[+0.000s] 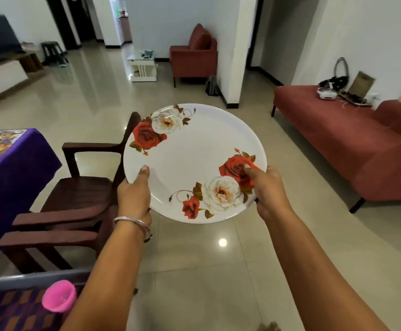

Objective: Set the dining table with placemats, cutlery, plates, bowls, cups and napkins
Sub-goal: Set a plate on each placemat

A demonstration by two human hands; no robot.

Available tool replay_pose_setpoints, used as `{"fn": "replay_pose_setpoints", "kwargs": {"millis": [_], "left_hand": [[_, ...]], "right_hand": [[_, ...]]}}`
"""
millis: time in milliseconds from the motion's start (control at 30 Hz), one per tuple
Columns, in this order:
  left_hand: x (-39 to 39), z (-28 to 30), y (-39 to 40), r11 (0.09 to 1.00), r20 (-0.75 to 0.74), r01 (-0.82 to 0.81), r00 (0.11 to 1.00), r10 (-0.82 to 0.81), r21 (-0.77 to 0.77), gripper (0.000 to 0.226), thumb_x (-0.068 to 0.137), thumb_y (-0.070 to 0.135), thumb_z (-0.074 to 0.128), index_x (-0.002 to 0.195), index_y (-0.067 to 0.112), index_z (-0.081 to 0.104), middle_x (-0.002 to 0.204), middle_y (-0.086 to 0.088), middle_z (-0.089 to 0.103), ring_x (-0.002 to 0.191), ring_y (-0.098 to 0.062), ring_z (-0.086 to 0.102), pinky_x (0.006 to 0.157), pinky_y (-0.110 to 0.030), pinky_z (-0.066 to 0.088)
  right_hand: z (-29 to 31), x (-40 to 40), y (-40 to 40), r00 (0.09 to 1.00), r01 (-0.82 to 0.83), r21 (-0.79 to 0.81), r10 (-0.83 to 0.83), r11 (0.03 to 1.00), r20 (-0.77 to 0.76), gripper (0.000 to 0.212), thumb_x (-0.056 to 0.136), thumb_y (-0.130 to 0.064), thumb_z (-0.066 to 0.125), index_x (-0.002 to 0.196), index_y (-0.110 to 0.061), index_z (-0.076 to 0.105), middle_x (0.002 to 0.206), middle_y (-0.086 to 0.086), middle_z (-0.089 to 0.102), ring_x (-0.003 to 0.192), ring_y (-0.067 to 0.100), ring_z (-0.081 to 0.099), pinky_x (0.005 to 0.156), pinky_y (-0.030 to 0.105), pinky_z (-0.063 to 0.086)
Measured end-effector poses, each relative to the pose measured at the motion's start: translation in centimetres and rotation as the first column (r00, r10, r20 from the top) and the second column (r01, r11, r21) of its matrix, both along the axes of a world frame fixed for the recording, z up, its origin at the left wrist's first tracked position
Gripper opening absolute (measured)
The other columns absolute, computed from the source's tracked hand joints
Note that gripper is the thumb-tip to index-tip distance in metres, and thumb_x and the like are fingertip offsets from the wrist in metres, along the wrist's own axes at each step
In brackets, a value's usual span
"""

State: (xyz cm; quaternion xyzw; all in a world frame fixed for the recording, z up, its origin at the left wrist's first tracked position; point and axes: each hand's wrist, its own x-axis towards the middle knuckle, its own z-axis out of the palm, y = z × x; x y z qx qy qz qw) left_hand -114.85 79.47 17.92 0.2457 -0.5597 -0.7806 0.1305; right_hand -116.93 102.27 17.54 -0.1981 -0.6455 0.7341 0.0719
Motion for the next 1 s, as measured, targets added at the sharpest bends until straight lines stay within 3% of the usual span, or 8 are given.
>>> {"fn": "replay_pose_setpoints", "kwargs": {"millis": [200, 333, 467, 633, 733, 833, 1000], "left_hand": [[-10.5, -0.9, 4.2, 0.987, 0.03, -0.161, 0.987, 0.161, -0.005, 0.019, 0.094, 0.023, 0.059, 0.112, 0.018, 0.057, 0.115, -0.01, 0.065, 0.099, -0.028, 0.064, 0.091, -0.045, 0.052], [-17.1, -0.1, 5.8, 0.962, 0.039, -0.272, 0.962, 0.271, 0.003, 0.012, 0.094, 0.024, 0.059, 0.104, 0.02, 0.056, 0.11, -0.01, 0.066, 0.098, -0.031, 0.064, 0.091, -0.048, 0.051], [-22.5, 0.1, 6.0, 0.904, 0.033, -0.428, 0.903, 0.428, -0.006, 0.025, 0.092, 0.026, 0.061, 0.115, 0.018, 0.058, 0.112, -0.008, 0.067, 0.098, -0.03, 0.065, 0.089, -0.049, 0.053], [-30.2, -0.3, 2.6, 0.823, 0.037, -0.568, 0.823, 0.567, 0.016, 0.007, 0.092, 0.026, 0.06, 0.099, 0.026, 0.057, 0.095, 0.001, 0.066, 0.084, -0.021, 0.063, 0.072, -0.036, 0.053], [-35.8, -0.7, -0.7, 0.78, 0.038, -0.626, 0.779, 0.625, 0.008, 0.006, 0.092, 0.026, 0.06, 0.088, 0.028, 0.056, 0.096, 0.001, 0.065, 0.085, -0.022, 0.063, 0.073, -0.038, 0.053], [-41.7, -0.6, -5.0, 0.747, 0.058, -0.664, 0.747, 0.663, 0.01, 0.004, 0.091, 0.029, 0.061, 0.091, 0.029, 0.057, 0.098, 0.001, 0.066, 0.092, -0.027, 0.064, 0.082, -0.047, 0.054], [-51.9, 0.6, -12.1, 0.705, 0.054, -0.708, 0.703, 0.709, -0.041, 0.023, 0.089, 0.031, 0.064, 0.11, 0.024, 0.055, 0.1, 0.001, 0.065, 0.093, -0.026, 0.063, 0.082, -0.045, 0.053]], "right_hand": [[-0.3, -14.6, 3.9, 0.983, -0.181, 0.066, 0.183, 0.981, -0.029, 0.028, 0.086, -0.021, 0.066, 0.11, -0.013, 0.055, 0.104, 0.012, 0.069, 0.092, 0.027, 0.068, 0.082, 0.046, 0.058], [1.0, -24.9, 5.2, 0.943, -0.316, 0.156, 0.328, 0.936, -0.058, 0.025, 0.088, -0.019, 0.065, 0.11, -0.015, 0.053, 0.103, 0.006, 0.067, 0.091, 0.019, 0.066, 0.071, 0.032, 0.055], [1.8, -33.9, 3.6, 0.885, -0.43, 0.239, 0.459, 0.871, -0.08, 0.033, 0.088, -0.017, 0.063, 0.119, -0.012, 0.055, 0.107, 0.005, 0.066, 0.095, 0.021, 0.065, 0.076, 0.031, 0.053], [0.8, -44.4, -1.9, 0.792, -0.576, 0.219, 0.604, 0.787, -0.088, 0.032, 0.088, -0.018, 0.065, 0.118, -0.012, 0.056, 0.107, 0.006, 0.067, 0.093, 0.02, 0.066, 0.07, 0.028, 0.054], [0.6, -51.2, -6.4, 0.743, -0.632, 0.218, 0.662, 0.743, -0.1, 0.033, 0.088, -0.019, 0.066, 0.119, -0.015, 0.054, 0.108, 0.003, 0.066, 0.095, 0.018, 0.065, 0.074, 0.029, 0.054], [1.0, -58.1, -11.6, 0.704, -0.671, 0.223, 0.702, 0.707, -0.107, 0.038, 0.088, -0.02, 0.066, 0.122, -0.015, 0.052, 0.109, 0.003, 0.064, 0.095, 0.018, 0.064, 0.075, 0.029, 0.054], [2.1, -69.4, -19.7, 0.664, -0.717, 0.197, 0.741, 0.669, -0.099, 0.04, 0.088, -0.02, 0.066, 0.124, -0.019, 0.049, 0.111, 0.002, 0.061, 0.098, 0.02, 0.063, 0.082, 0.035, 0.055]]}}
